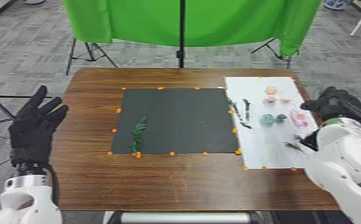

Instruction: Arrange flowers

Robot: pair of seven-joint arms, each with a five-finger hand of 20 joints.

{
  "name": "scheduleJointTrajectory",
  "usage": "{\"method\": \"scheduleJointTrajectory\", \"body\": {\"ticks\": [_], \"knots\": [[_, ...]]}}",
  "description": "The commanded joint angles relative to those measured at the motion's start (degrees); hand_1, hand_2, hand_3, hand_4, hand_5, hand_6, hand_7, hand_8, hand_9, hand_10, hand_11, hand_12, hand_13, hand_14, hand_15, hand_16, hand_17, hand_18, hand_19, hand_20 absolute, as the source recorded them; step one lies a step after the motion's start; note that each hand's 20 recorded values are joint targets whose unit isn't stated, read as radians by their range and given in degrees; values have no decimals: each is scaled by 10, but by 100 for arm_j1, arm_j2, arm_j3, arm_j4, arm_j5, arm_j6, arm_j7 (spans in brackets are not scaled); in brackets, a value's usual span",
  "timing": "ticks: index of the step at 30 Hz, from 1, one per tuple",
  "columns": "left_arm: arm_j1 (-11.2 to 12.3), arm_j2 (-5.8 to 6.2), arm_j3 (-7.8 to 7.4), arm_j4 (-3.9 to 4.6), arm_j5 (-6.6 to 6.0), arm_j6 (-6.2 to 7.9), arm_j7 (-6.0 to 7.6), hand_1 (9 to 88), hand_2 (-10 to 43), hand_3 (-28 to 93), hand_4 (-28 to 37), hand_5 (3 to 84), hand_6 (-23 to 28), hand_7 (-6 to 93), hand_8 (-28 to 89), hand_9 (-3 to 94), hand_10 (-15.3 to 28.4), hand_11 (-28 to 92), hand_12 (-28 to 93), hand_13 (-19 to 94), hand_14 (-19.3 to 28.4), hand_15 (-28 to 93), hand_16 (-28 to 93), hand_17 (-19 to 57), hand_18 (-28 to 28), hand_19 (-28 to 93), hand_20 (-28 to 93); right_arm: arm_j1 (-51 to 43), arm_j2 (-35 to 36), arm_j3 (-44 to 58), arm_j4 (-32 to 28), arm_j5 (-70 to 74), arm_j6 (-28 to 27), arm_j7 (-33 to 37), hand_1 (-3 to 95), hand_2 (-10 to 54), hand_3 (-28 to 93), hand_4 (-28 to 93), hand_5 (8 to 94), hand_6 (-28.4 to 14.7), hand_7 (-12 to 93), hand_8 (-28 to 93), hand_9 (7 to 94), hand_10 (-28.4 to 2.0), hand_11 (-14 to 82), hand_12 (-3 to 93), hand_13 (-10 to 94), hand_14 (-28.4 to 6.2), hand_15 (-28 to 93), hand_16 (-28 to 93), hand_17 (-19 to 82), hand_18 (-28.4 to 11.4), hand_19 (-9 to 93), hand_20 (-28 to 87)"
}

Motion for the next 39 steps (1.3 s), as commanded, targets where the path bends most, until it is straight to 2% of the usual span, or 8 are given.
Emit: {"method": "scheduleJointTrajectory", "body": {"ticks": [1,13,16,22,23,29,34,39], "knots": [[29,-67,35,36,10,-47,-44,178,76,806,-283,340,65,66,-79,317,183,225,104,191,258,529,-101,-104,268,508,39,-564,85,-23,251,-91,-267,115,296,-22,765,-228,593,-75,162,-129,601,-225,338,165,535,-206,674,100,266,-284,848,-47],[-37,-79,43,48,-21,-60,6,178,76,808,-283,339,65,68,-79,317,183,226,104,191,257,530,-100,-104,268,509,38,-533,62,-341,562,-288,-786,98,326,-42,765,-228,603,-65,165,-127,614,-208,335,160,559,-190,670,94,259,-284,834,-37],[-58,-102,45,54,-1,-57,-33,179,75,809,-283,339,65,69,-79,317,183,225,104,191,258,531,-101,-104,268,509,38,-544,38,-408,585,-324,-950,62,340,-50,767,-228,623,-62,170,-127,630,-202,335,160,574,-184,665,95,260,-283,831,-30],[-2,-93,22,29,-38,-24,7,183,72,812,-283,339,65,69,-80,317,183,225,104,191,258,531,-101,-104,268,509,38,-243,45,-971,820,-921,-1309,-97,390,-75,768,-235,682,-45,198,-132,681,-174,363,170,618,-164,670,111,283,-260,852,1],[-18,-101,16,33,-14,-24,-11,185,72,813,-283,339,65,69,-80,317,183,225,104,191,257,531,-101,-104,268,509,38,-148,44,-1080,873,-1022,-1372,-119,413,-84,753,-248,700,-44,210,-74,696,-169,372,175,631,-158,669,120,291,-255,857,7],[-69,-113,15,36,-16,-28,-29,188,71,812,-283,339,65,69,-80,317,183,226,105,192,257,532,-101,-104,268,510,38,-69,82,-1194,955,-1283,-1038,-159,539,-88,689,-280,807,-20,282,23,820,-121,402,260,756,-92,677,180,393,-219,927,57],[6,-103,-28,0,-36,9,-4,189,70,813,-283,339,65,69,-80,317,183,226,104,191,257,533,-102,-104,269,510,37,-136,107,-987,644,-1406,-693,-125,549,-93,695,-282,833,-19,272,40,846,-115,421,260,783,-83,687,195,417,-218,932,118],[123,-68,-110,-64,-70,85,57,189,70,812,-283,339,65,70,-80,317,182,227,104,192,257,533,-102,-104,269,510,37,152,23,-1067,-58,-1341,-469,-298,550,-94,704,-282,846,-21,260,51,857,-115,432,257,795,-84,695,205,429,-220,932,169]]}}
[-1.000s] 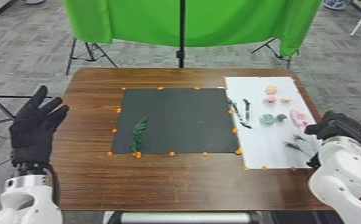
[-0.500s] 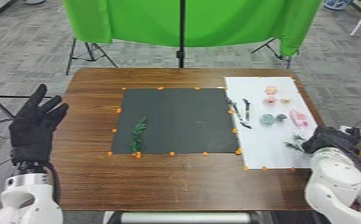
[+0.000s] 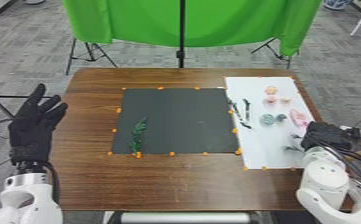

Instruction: Arrange flowers

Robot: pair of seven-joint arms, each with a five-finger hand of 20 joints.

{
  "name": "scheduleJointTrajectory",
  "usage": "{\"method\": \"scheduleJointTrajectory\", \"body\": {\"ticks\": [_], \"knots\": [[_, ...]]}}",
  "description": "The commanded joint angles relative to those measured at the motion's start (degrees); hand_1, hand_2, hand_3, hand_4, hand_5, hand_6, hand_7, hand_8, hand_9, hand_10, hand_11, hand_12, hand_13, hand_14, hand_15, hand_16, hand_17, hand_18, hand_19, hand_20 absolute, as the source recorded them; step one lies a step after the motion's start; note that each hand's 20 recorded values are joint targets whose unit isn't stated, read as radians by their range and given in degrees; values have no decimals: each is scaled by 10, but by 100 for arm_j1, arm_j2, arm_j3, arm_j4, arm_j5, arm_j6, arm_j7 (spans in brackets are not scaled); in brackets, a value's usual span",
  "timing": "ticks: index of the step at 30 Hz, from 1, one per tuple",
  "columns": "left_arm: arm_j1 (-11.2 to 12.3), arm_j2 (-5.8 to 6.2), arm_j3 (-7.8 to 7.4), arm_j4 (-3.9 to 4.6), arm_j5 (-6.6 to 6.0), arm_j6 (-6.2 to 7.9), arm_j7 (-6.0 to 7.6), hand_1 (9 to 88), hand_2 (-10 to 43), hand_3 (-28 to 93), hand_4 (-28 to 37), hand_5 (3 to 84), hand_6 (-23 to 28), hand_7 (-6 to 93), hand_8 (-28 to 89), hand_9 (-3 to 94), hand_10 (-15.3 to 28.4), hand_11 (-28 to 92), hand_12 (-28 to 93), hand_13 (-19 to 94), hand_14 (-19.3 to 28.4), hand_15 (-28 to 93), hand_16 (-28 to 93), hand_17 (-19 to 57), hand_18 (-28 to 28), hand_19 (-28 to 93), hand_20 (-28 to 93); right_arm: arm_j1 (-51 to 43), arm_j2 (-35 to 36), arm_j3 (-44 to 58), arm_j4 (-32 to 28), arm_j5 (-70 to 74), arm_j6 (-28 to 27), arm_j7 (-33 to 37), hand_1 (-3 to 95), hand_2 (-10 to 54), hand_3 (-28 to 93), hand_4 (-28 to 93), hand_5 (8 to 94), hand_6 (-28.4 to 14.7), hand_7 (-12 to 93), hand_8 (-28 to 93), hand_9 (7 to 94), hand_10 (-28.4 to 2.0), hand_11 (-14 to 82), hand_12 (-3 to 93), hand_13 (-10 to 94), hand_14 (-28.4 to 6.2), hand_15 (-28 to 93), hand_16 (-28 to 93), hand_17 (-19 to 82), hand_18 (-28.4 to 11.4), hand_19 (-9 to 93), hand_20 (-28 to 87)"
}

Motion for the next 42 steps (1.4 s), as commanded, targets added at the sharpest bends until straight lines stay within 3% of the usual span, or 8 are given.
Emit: {"method": "scheduleJointTrajectory", "body": {"ticks": [1,6,13,15,29,33,35,42], "knots": [[237,8,-112,-87,-83,118,81,189,70,812,-283,339,65,70,-81,317,182,227,104,192,257,533,-102,-104,269,510,37,484,-118,-167,-944,104,252,-197,549,-95,708,-283,850,-23,257,55,859,-115,433,258,796,-85,697,207,431,-222,932,186],[287,42,-134,-125,-80,143,75,191,71,812,-283,339,65,70,-81,317,183,226,104,192,257,533,-102,-104,269,510,36,1711,-785,-1170,-1100,546,100,-611,543,-95,727,-278,861,-30,245,64,868,-116,434,260,801,-88,705,211,437,-226,932,212],[222,133,-93,-163,-84,195,42,195,70,813,-283,338,65,71,-81,316,183,227,104,191,257,533,-102,-104,268,510,36,2947,-2051,-2827,-275,257,-250,-1089,541,-95,718,-260,871,-30,232,77,874,-119,446,252,808,-90,711,214,441,-233,932,239],[102,118,-38,-121,-36,121,-44,197,69,814,-283,338,65,71,-81,316,183,227,104,191,258,533,-103,-104,268,510,36,3119,-2256,-3156,-73,270,-294,-994,536,-95,710,-253,873,-28,233,81,874,-121,458,245,809,-91,715,217,441,-235,932,250],[-8,107,-30,-98,56,89,-230,203,67,819,-283,339,66,71,-81,316,183,228,103,191,257,536,-103,-104,268,511,36,3513,-3077,-3989,1096,-342,-1146,-1044,476,-94,709,-236,929,-16,243,81,916,-124,501,248,834,-103,768,240,466,-254,932,370],[19,203,31,-106,10,108,-195,207,65,821,-283,339,65,71,-81,316,183,228,103,192,258,537,-103,-104,268,511,35,3498,-3161,-4022,1233,-505,-1035,-1102,452,-71,725,-237,937,-11,257,14,930,-123,498,249,845,-103,768,245,474,-257,932,394],[4,177,36,-106,40,92,-236,208,65,822,-283,338,65,71,-81,316,183,228,103,192,258,537,-104,-104,268,511,35,3512,-3237,-4046,1324,-604,-1075,-1125,435,-44,730,-227,937,-7,295,-100,935,-122,500,251,853,-104,770,246,481,-260,932,404],[-35,200,93,-93,54,66,-265,211,65,824,-283,338,65,71,-81,316,182,229,103,193,258,537,-105,-103,268,511,35,3525,-3366,-4145,1512,-742,-668,-1052,412,8,713,-217,937,1,325,-138,937,-122,540,221,878,-102,766,244,503,-262,932,424]]}}
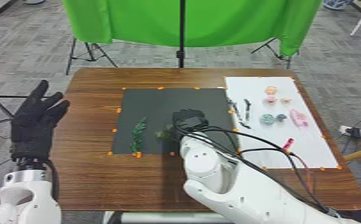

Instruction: Arrange flowers

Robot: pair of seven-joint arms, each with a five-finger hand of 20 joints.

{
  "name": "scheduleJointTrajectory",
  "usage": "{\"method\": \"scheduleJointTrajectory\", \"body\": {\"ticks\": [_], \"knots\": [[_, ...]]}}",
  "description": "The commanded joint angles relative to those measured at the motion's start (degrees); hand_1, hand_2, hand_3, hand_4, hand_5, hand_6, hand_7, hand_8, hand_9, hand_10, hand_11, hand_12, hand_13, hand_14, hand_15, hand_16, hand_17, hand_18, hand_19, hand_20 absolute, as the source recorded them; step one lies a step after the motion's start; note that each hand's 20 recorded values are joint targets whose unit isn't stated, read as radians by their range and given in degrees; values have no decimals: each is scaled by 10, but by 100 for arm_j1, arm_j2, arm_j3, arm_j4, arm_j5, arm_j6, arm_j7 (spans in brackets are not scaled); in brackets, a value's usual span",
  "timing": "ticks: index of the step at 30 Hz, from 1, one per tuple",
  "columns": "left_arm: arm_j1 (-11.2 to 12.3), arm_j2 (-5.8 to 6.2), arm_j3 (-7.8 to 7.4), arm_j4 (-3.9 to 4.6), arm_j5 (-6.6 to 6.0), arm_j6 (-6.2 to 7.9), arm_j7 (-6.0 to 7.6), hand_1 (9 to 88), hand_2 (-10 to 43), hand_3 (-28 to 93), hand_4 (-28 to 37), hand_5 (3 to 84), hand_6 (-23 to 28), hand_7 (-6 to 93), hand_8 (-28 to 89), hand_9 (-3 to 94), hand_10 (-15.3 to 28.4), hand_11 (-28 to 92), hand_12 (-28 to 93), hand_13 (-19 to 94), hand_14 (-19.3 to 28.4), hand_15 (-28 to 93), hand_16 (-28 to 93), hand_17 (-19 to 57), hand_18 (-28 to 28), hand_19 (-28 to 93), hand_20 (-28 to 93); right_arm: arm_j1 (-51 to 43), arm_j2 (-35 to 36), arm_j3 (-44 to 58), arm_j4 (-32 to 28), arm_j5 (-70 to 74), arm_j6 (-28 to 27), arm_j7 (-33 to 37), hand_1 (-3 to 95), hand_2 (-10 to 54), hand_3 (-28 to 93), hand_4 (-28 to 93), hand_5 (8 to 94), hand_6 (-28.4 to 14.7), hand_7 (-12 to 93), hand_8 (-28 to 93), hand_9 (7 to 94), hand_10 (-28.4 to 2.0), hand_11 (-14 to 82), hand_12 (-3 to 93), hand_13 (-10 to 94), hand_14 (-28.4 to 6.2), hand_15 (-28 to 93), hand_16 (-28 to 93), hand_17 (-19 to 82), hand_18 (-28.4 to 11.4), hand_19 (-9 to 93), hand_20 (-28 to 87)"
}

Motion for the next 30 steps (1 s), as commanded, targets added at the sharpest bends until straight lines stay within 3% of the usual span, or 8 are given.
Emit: {"method": "scheduleJointTrajectory", "body": {"ticks": [1,10,20,25,28,30], "knots": [[-6,2,65,30,49,-52,-102,211,65,824,-283,338,65,71,-81,316,182,229,103,193,258,537,-105,-103,268,512,35,36,-210,-92,178,-269,387,34,411,12,714,-216,937,2,327,-140,937,-121,549,218,884,-101,765,244,508,-262,932,427],[-163,27,152,75,82,-86,-123,214,68,823,-283,338,65,72,-81,316,183,230,103,193,258,538,-104,-103,267,513,35,153,-400,-191,266,-105,298,291,401,39,719,-206,937,7,365,-154,937,-118,605,178,927,-96,748,249,543,-258,932,449],[-243,72,224,106,59,-71,-73,220,67,828,-282,340,66,73,-82,315,182,230,102,194,257,538,-105,-103,264,513,35,222,-485,-231,269,141,249,368,346,84,710,-213,937,7,370,-172,937,-118,602,164,937,-94,726,254,550,-261,932,444],[-215,34,194,94,63,-47,-76,222,67,829,-282,341,67,72,-82,315,182,230,102,193,258,538,-105,-103,261,511,36,188,-446,-267,287,10,131,342,349,68,724,-207,937,8,361,-174,937,-119,595,163,936,-96,722,255,548,-262,932,443],[-153,103,196,73,-6,12,-19,223,67,829,-281,341,67,73,-82,315,183,230,102,194,257,538,-105,-102,261,511,36,194,-434,-303,286,-82,59,394,344,39,722,-211,937,7,355,-171,937,-119,588,165,934,-98,720,257,545,-264,932,438],[-131,88,177,65,0,18,-25,223,67,830,-280,341,67,73,-82,315,182,231,102,194,257,538,-105,-102,261,511,37,183,-423,-273,201,-6,9,398,331,19,719,-214,937,7,354,-170,937,-118,588,166,935,-96,719,257,546,-265,932,436]]}}
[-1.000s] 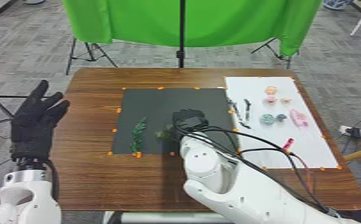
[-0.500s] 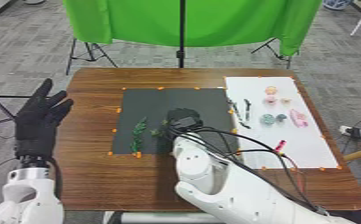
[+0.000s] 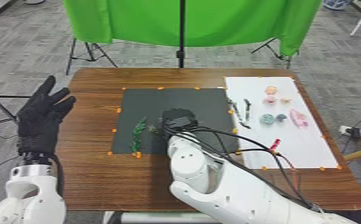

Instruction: Arrange flowers

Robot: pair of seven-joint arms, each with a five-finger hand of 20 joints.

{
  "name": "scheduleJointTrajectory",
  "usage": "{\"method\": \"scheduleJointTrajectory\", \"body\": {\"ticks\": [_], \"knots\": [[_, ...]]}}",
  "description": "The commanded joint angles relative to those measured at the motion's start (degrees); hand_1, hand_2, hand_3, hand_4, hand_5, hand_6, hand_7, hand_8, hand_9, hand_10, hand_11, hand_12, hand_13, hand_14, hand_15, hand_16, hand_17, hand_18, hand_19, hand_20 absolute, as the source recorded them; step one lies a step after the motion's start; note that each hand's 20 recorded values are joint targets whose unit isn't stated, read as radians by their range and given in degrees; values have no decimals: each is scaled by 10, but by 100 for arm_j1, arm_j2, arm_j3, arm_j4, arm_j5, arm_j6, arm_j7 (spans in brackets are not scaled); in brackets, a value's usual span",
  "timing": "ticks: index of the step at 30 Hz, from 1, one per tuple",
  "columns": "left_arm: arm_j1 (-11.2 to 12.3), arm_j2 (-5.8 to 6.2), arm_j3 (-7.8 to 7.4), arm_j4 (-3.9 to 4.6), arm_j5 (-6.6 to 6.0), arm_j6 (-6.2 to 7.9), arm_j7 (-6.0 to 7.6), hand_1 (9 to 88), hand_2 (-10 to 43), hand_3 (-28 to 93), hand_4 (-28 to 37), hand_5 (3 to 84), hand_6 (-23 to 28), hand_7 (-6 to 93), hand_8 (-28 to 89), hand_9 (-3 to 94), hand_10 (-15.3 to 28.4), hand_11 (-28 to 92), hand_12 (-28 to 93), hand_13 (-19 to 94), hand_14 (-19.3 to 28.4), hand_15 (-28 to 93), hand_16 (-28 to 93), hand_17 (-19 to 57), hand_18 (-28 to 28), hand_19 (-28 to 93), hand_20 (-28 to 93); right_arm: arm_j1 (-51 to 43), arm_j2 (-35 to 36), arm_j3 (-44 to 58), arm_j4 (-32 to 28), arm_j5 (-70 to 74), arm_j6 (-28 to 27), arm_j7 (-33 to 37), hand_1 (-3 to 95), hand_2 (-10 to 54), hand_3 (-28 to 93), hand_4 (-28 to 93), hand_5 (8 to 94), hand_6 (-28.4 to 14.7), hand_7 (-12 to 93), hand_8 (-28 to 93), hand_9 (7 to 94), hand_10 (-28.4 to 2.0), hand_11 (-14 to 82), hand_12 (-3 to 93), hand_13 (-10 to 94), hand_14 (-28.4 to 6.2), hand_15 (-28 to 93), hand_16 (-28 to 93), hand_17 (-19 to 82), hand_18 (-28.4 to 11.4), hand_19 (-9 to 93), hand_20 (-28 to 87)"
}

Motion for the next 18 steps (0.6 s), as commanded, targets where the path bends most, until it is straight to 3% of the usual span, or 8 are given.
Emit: {"method": "scheduleJointTrajectory", "body": {"ticks": [1,8,12,13,18], "knots": [[156,20,-34,-10,-38,48,7,223,67,831,-279,341,68,73,-82,315,182,231,102,193,258,538,-105,-102,261,511,37,1,11,-15,-110,-102,-193,89,324,9,717,-217,937,6,355,-169,937,-116,589,167,936,-94,720,257,547,-265,932,436],[257,-24,-82,-44,-42,53,27,224,67,832,-275,342,68,72,-82,314,182,233,102,194,257,539,-105,-102,259,510,38,165,183,-106,-356,-143,15,152,253,-5,701,-222,937,-1,381,-160,937,-109,611,162,937,-85,739,252,566,-262,932,450],[352,35,-99,-54,-151,151,138,224,67,831,-274,342,68,72,-82,314,184,233,101,193,257,539,-106,-102,260,510,39,236,462,85,-686,-74,476,203,233,3,698,-221,937,-2,400,-159,937,-109,621,158,937,-86,750,247,570,-263,932,462],[346,8,-118,-48,-130,132,116,225,67,831,-275,341,68,72,-82,314,184,233,101,193,257,540,-106,-103,260,511,39,232,547,196,-789,-34,583,237,232,4,698,-220,937,-4,399,-160,937,-110,621,158,937,-87,750,247,568,-264,932,463],[357,-89,-176,-49,-63,84,67,225,67,830,-278,341,68,72,-81,314,183,233,101,193,257,540,-106,-103,260,510,39,108,1115,872,-1138,56,1202,445,233,12,694,-211,936,-23,219,-134,937,-128,475,215,876,-108,709,243,484,-278,932,339]]}}
